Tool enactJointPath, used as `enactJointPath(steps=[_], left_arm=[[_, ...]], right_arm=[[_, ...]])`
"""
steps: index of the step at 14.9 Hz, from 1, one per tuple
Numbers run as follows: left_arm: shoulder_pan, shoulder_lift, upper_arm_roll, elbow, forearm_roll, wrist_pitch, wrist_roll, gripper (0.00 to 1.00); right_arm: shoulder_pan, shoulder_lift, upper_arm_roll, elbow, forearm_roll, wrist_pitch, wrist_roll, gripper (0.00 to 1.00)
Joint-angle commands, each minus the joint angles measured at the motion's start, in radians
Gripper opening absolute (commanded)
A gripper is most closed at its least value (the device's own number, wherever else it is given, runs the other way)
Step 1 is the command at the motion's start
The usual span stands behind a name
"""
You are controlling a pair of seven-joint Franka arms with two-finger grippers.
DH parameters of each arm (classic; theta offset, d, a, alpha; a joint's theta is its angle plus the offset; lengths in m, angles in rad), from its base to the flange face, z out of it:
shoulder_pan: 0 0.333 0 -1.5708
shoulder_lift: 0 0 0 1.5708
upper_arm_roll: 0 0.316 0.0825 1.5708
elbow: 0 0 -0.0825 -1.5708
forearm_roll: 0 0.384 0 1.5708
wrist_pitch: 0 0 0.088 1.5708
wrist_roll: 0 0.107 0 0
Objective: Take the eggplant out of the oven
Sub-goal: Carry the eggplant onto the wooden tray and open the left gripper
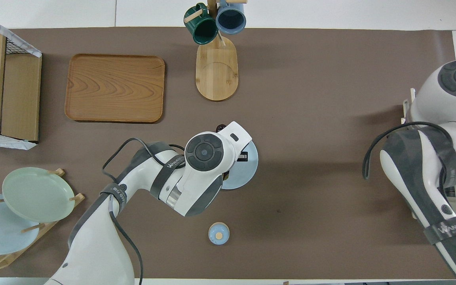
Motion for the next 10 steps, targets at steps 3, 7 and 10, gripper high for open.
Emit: enactJointPath(steps=[3,7,10], left_arm=[[0.168,-0.107,0.001,0.093,-0.004,-0.225,0.117,0.00],[0.381,-0.064,-0.001,0.171,-0.019,-0.263,0.337,0.00],[0.504,0.034,0.001,0.261,-0.022,-0.260,0.486,0.00]], right_arm=[[-0.069,-0.040,-0.002,-0.011,-0.026,-0.041,-0.109,0.02],[-0.076,-0.088,-0.001,0.007,0.077,-0.075,-0.135,0.06],[-0.070,-0.080,0.002,0.124,0.178,-0.171,-0.134,0.13]])
